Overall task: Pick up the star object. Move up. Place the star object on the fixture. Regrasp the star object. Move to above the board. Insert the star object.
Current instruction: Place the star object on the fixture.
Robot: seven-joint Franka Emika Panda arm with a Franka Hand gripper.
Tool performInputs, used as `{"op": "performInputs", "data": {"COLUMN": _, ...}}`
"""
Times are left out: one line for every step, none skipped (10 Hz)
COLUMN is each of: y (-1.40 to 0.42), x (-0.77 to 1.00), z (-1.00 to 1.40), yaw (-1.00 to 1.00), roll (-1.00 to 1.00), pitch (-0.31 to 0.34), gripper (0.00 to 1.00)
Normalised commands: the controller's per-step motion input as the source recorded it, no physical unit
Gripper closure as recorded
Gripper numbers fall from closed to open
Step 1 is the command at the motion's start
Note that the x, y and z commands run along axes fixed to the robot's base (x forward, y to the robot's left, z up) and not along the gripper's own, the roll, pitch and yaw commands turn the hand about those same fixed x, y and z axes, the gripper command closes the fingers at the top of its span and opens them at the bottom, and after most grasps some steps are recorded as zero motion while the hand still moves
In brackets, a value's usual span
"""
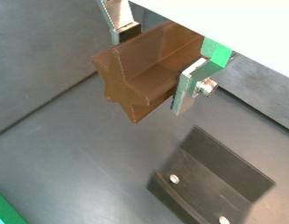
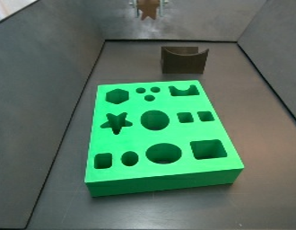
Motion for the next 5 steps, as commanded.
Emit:
{"op": "performInputs", "data": {"y": -0.02, "x": 0.53, "z": -0.03, "yaw": 0.03, "roll": -0.08, "pitch": 0.033, "gripper": 1.00}}
{"op": "performInputs", "data": {"y": -0.01, "x": 0.41, "z": -0.02, "yaw": 0.03, "roll": -0.08, "pitch": 0.049, "gripper": 1.00}}
{"op": "performInputs", "data": {"y": -0.01, "x": 0.25, "z": -0.01, "yaw": 0.03, "roll": -0.08, "pitch": 0.071, "gripper": 1.00}}
{"op": "performInputs", "data": {"y": -0.01, "x": 0.17, "z": -0.01, "yaw": 0.03, "roll": -0.08, "pitch": 0.081, "gripper": 1.00}}
{"op": "performInputs", "data": {"y": -0.10, "x": 1.00, "z": 0.44, "yaw": 0.09, "roll": -1.00, "pitch": 0.122, "gripper": 1.00}}
